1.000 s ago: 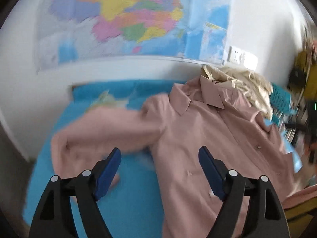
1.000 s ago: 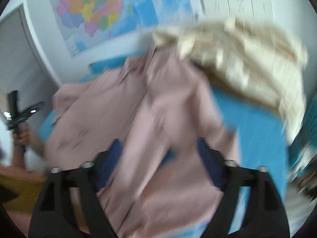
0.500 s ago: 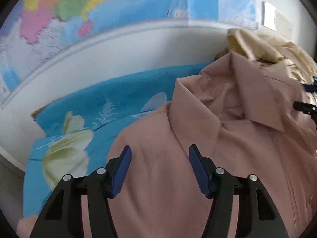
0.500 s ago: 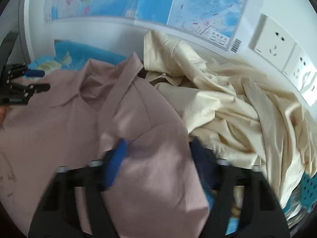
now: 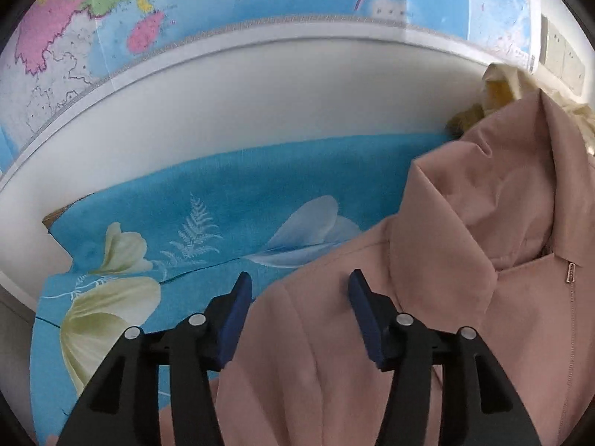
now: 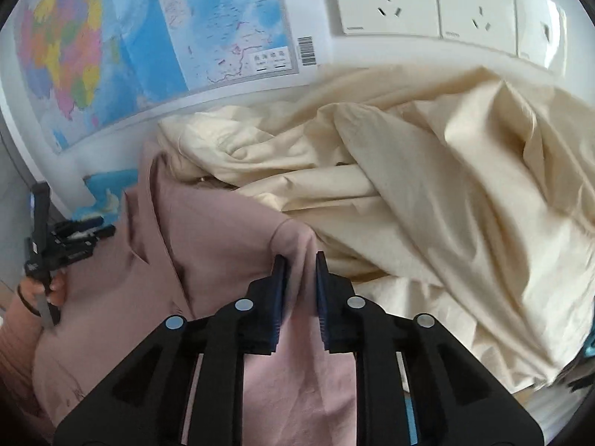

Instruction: Fold large clothes

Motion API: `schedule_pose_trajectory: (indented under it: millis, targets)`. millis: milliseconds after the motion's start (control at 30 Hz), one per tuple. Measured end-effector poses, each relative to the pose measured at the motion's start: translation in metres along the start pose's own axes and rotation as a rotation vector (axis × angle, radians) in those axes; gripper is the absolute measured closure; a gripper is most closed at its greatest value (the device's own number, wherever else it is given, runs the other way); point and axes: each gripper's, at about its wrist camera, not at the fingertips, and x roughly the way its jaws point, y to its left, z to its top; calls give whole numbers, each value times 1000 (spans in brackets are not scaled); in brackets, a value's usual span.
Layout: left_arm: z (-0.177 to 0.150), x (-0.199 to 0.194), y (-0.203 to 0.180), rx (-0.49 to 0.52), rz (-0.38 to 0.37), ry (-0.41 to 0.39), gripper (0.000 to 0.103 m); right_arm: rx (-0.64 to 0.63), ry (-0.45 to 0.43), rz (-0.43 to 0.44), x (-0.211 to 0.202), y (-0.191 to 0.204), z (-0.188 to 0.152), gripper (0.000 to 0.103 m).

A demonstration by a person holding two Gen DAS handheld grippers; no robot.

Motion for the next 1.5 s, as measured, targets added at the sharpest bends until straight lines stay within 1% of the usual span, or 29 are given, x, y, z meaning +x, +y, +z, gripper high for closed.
schedule_pose_trajectory:
  millis: [67,167,233,267,300,333,400,467,600,700,733,767,800,833,867,900,933,967,1033,1100,1167,1200,1233,1267,1333,1367,1433,1467,1500]
  targets:
    - [1,8,-3,18,31,14,49,4,-7,-11,-2,-2,-1,78]
    - [2,10,-6,25,35,15,49,19,-15,-16,-15,-7,-4,61]
    - [4,4,-5,15,1,10,44,12,-49,-15,-33,-7,-7,42]
    - [5,2,-6,6,-17,11,39,2,-76,-19,-42,-3,-8,41]
    - [6,1,-5,-3,-40,12,37,-14,-88,-19,-44,6,-9,40]
    - [9,-2,-5,-9,-64,7,36,-43,-97,-17,-49,13,-9,36]
    - [14,-7,-9,-1,-84,-14,33,-93,-108,-14,-54,27,-11,33]
    - [20,-12,-17,7,-91,-36,26,-120,-98,4,-51,39,-9,34]
    - [41,-12,-34,38,-122,-66,26,-201,-95,33,-44,68,-2,34]
    - [55,-5,-48,90,-104,-84,26,-298,-93,55,-32,102,11,34]
    - [59,0,-55,118,-89,-87,29,-315,-82,75,-25,112,15,33]
    - [62,6,-61,134,-87,-79,50,-327,-62,93,-15,121,19,33]
    - [63,10,-65,144,-91,-67,65,-322,-40,97,0,129,27,33]
    - [65,17,-69,151,-98,-39,95,-307,-13,120,14,134,34,41]
    - [65,20,-69,142,-93,-30,98,-282,17,148,26,136,39,54]
    - [65,20,-67,130,-93,-40,98,-223,51,185,41,132,45,82]
    - [64,16,-63,118,-87,-74,98,-181,82,227,49,128,48,99]
    - [62,11,-60,112,-79,-103,98,-128,102,283,54,121,50,101]
    - [61,1,-45,66,-79,-131,98,1,82,419,47,97,47,101]
    - [61,-13,-20,-18,-142,-174,99,154,68,593,30,65,34,101]
    - [63,-26,-11,-41,-237,-209,98,236,50,641,21,41,20,101]
    - [64,-29,-12,-34,-240,-217,98,299,84,655,29,29,8,101]
    - [66,-33,-20,0,-221,-227,99,325,108,629,35,24,2,101]
    - [67,-34,-30,36,-200,-232,99,330,130,567,44,20,-4,101]
    - [68,-36,-45,65,-179,-227,98,359,158,575,53,16,-8,94]
    - [69,-37,-52,74,-174,-220,98,347,137,545,49,17,-7,89]
    - [68,-38,-54,84,-156,-219,98,247,72,452,35,32,1,56]
    - [67,-37,-55,85,-155,-218,97,169,24,397,22,45,5,50]
    - [64,-35,-50,81,-159,-216,97,93,-18,334,11,59,7,38]
